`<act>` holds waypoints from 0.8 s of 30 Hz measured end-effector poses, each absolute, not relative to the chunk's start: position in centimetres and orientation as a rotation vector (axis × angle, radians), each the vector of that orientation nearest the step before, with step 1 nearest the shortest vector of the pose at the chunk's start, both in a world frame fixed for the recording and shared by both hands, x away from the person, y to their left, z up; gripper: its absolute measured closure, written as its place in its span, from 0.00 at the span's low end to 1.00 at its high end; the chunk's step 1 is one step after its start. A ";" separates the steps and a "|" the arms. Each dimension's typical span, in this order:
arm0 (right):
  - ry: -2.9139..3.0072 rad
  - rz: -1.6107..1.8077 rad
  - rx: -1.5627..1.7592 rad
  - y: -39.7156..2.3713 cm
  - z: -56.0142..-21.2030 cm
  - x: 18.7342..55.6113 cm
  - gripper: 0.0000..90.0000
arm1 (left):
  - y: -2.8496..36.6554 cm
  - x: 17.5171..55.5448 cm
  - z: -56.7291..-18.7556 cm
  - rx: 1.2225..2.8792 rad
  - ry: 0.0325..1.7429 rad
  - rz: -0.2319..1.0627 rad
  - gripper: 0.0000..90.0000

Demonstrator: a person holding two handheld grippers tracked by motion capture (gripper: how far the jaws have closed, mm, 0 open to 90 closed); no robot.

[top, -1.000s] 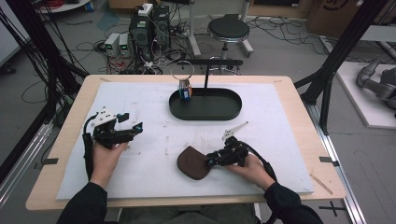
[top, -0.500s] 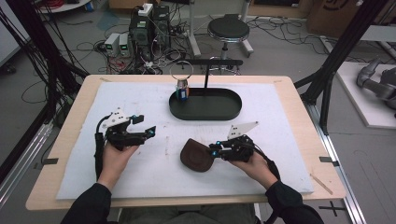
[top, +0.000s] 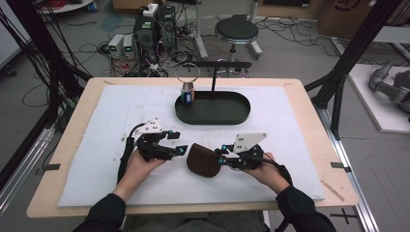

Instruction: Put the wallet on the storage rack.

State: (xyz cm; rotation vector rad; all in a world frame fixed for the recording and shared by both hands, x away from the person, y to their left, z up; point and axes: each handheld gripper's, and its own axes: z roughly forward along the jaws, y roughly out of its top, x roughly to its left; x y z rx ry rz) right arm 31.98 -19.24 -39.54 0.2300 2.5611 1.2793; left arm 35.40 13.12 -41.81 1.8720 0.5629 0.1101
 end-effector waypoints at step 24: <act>2.616 1.313 0.167 -19.8 -39.6 32.4 0.74 | 11.6 35.8 -43.6 1.916 0.413 -0.138 0.69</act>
